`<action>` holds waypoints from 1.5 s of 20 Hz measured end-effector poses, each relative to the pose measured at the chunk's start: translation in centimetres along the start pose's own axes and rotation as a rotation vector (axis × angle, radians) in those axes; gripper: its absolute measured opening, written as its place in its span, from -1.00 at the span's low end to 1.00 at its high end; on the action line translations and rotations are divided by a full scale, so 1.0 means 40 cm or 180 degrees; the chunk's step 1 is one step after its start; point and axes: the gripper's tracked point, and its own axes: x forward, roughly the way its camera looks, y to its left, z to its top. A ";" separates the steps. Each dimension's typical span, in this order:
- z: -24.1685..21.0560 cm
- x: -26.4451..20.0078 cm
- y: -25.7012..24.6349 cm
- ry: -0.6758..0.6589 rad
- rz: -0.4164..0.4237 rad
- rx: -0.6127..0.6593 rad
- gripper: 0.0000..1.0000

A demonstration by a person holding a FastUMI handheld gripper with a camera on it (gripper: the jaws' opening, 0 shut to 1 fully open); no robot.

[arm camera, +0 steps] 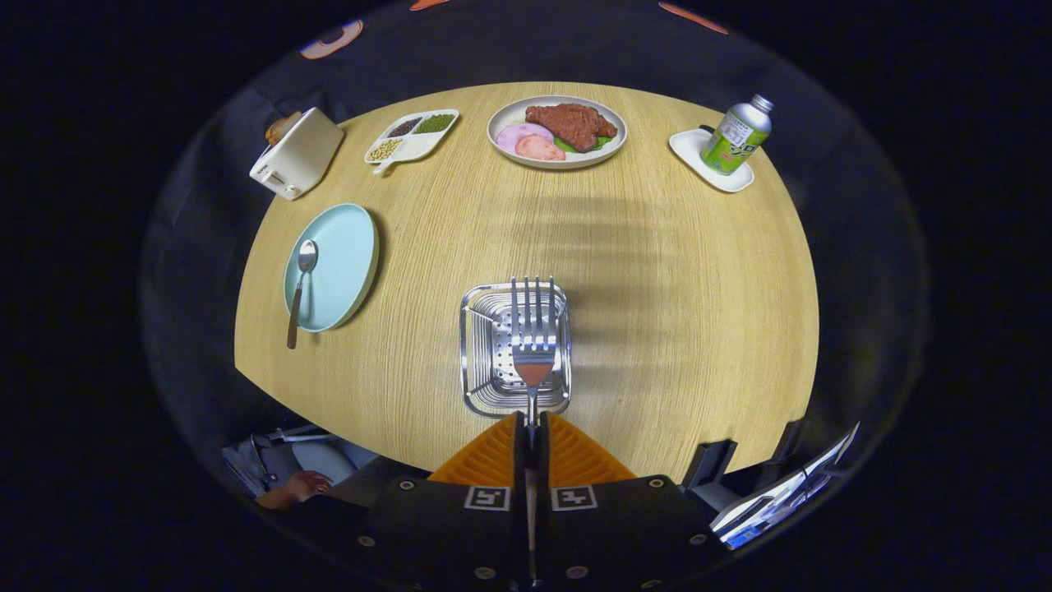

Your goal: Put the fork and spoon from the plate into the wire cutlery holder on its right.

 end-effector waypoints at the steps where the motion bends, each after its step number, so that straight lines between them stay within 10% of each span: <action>1: -0.003 0.011 -0.003 0.0040 0.0005 -0.0034 -0.92; 21: 0.010 0.009 -0.038 0.0024 0.0162 -0.0156 -0.81; 30: 0.076 -0.046 0.024 -0.0292 0.0638 0.0133 -0.66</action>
